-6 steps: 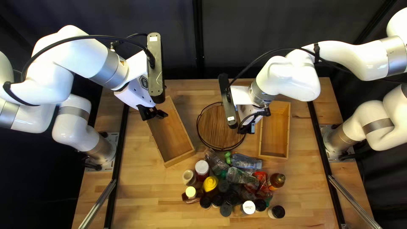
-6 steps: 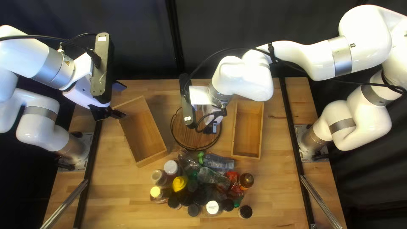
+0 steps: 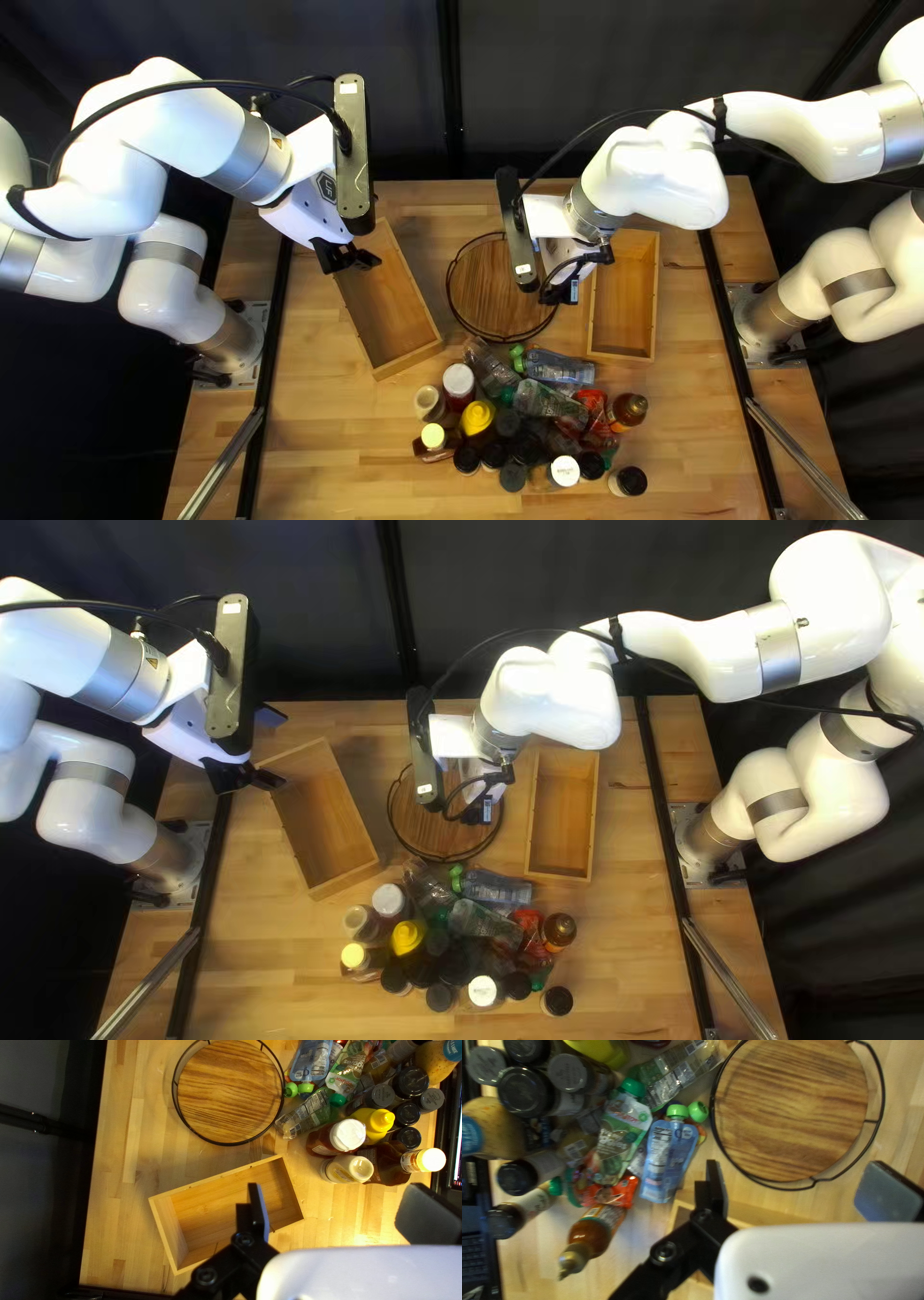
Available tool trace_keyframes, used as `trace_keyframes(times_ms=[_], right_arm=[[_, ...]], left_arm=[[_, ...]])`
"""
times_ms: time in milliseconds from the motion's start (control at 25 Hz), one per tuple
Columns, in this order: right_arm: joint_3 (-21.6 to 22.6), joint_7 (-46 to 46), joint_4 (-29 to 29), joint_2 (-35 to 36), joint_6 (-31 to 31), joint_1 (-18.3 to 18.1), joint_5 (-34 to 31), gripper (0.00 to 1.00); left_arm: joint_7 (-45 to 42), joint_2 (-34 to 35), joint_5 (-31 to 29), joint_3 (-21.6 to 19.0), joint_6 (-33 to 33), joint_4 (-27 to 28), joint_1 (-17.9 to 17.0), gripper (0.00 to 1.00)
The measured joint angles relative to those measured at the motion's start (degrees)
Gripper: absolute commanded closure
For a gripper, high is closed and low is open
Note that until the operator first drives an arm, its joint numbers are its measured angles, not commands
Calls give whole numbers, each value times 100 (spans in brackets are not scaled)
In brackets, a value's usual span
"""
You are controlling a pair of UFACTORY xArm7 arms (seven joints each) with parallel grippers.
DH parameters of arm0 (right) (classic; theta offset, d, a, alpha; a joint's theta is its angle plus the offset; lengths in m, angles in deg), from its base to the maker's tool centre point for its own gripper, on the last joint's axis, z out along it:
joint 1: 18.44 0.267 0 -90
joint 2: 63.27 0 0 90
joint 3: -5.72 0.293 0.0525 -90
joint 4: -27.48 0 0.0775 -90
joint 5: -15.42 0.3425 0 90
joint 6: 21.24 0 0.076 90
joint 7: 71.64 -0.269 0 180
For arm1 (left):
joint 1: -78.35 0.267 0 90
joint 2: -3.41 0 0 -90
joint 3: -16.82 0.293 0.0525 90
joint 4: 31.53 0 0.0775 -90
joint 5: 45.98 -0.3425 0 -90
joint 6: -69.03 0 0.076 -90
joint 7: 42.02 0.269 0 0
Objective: Separate condiments, baby food and spices and place it in 3 different racks/containers
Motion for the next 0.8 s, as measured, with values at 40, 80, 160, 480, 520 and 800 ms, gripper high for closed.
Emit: trace_keyframes(times_ms=[40, 80, 160, 480, 520, 800], right_arm=[[60, -58, -42, 41, 46, 51, -13, 0], [120, -119, -67, 80, 75, 103, -35, 0], [216, -234, -76, 143, 92, 186, -80, 0], [610, -1257, 63, -61, 428, 441, -493, 0], [672, -1430, 143, -138, 473, 471, -551, 0], [1035, -2301, 1031, -692, 369, 668, -759, 0]], left_arm=[[0, 0, 0, 0, 0, 0, 0, 0], [0, 0, 0, 0, 0, 0, 0, 0], [0, 0, 0, 0, 0, 0, 0, 0], [0, 0, 0, 0, 0, 0, 0, 0], [0, 0, 0, 0, 0, 0, 0, 0], [0, 0, 0, 0, 0, 0, 0, 0]])
